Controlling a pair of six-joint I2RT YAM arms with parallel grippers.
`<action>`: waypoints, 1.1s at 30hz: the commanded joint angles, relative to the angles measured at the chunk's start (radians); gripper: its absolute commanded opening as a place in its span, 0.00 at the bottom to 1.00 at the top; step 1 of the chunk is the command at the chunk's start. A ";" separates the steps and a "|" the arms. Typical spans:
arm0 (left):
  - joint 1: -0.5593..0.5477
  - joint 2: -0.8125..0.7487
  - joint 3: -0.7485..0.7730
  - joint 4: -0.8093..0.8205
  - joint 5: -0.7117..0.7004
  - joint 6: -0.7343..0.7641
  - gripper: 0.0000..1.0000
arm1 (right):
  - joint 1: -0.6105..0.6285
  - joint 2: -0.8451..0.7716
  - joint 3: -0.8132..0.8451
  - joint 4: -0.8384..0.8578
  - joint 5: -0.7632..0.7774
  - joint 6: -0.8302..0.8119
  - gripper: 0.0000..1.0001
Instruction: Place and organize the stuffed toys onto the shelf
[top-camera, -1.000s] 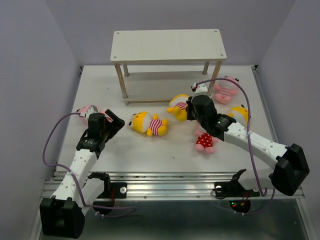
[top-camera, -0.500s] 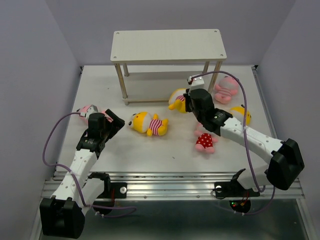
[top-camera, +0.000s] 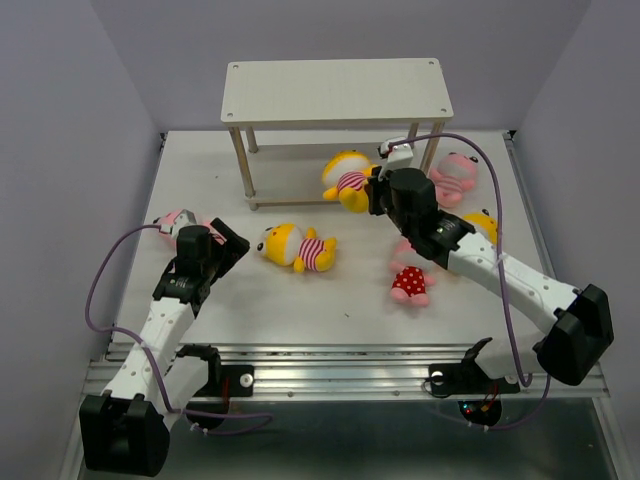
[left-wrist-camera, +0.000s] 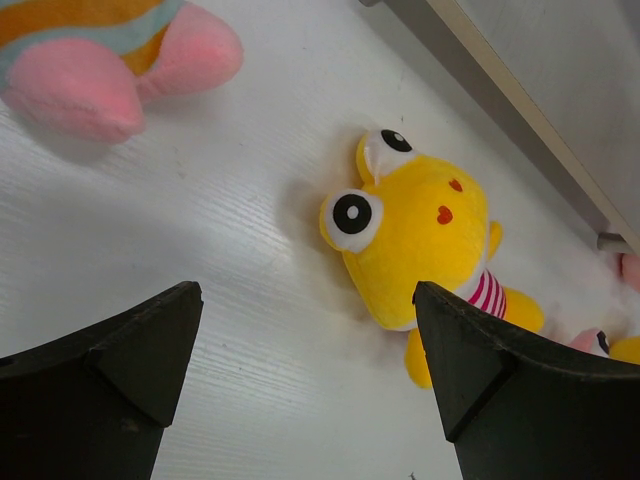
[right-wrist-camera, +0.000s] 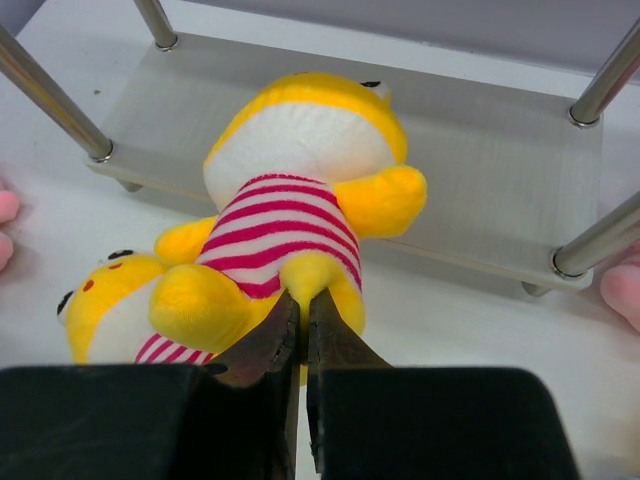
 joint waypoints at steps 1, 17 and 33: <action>-0.005 0.007 0.010 0.035 -0.009 0.021 0.99 | -0.003 0.000 0.049 0.041 0.044 0.000 0.01; -0.007 -0.001 0.010 0.022 -0.015 0.021 0.99 | -0.159 0.172 -0.094 0.425 -0.039 0.048 0.01; -0.005 0.002 0.004 0.029 -0.006 0.021 0.99 | -0.276 0.342 -0.137 0.550 -0.109 0.117 0.01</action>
